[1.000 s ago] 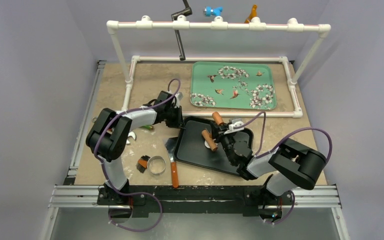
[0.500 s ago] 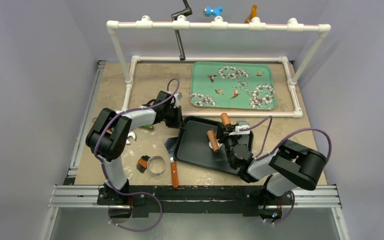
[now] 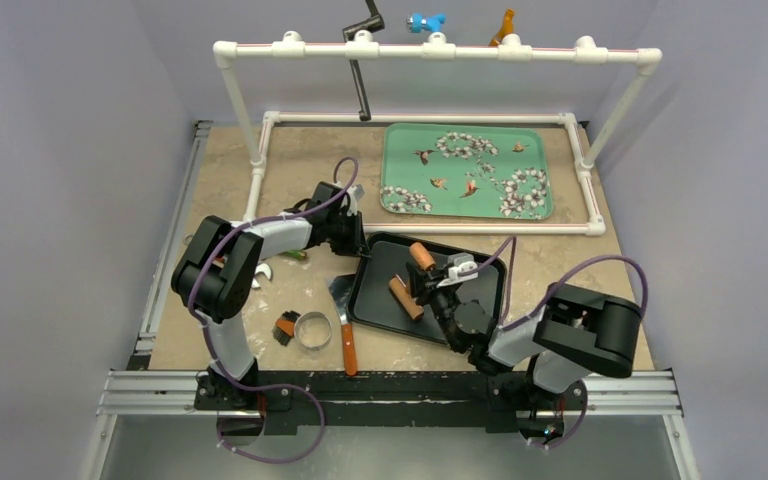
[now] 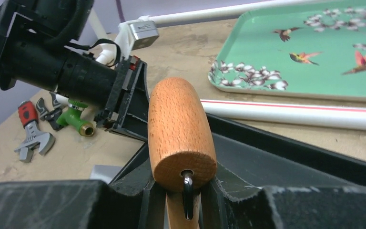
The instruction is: Roll out the dumpling wrappers from the dough
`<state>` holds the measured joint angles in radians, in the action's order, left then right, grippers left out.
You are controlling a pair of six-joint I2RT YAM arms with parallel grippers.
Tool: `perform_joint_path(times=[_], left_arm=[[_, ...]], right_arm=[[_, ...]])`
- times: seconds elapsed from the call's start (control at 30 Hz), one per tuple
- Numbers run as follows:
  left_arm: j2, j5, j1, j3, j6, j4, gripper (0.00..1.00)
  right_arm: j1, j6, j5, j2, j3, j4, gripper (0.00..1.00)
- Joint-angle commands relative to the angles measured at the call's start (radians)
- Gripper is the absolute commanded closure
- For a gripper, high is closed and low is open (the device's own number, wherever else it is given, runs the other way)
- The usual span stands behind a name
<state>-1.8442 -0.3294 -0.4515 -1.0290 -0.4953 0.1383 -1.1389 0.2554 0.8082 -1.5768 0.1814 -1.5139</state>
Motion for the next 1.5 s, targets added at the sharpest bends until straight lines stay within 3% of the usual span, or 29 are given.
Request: perform_joint_path(times=[0.0,0.17,0.33,0.47,0.67,0.83,0.93,1.13,1.47], left_arm=[[-0.039,0.112,0.036,0.042,0.02,0.085,1.0],[-0.039,0.105,0.034,0.042,0.02,0.081,1.0],[-0.04,0.1,0.034,0.041,0.021,0.08,1.0],[-0.044,0.098,0.034,0.04,0.021,0.08,1.0],[-0.043,0.101,0.034,0.04,0.02,0.081,1.0],[-0.047,0.1,0.034,0.038,0.02,0.081,1.0],[-0.046,0.102,0.034,0.038,0.02,0.082,1.0],[-0.044,0.1,0.034,0.04,0.02,0.081,1.0],[-0.044,0.098,0.034,0.039,0.021,0.082,1.0]], right_arm=[[-0.005,-0.112,-0.126,0.161,0.102,0.283,1.0],[0.075,-0.293,-0.068,0.296,0.106,0.275,1.0],[0.147,-0.38,0.049,0.235,0.036,0.157,1.0],[0.163,-0.337,0.003,0.121,0.004,0.024,1.0],[0.127,-0.171,-0.042,-0.04,-0.02,-0.007,1.0],[0.067,-0.238,0.057,-0.037,-0.019,-0.037,1.0],[0.067,-0.351,0.032,0.072,0.056,0.08,1.0],[0.07,-0.391,-0.113,0.277,0.15,0.29,1.0],[0.073,-0.358,-0.161,0.027,0.1,0.04,1.0]])
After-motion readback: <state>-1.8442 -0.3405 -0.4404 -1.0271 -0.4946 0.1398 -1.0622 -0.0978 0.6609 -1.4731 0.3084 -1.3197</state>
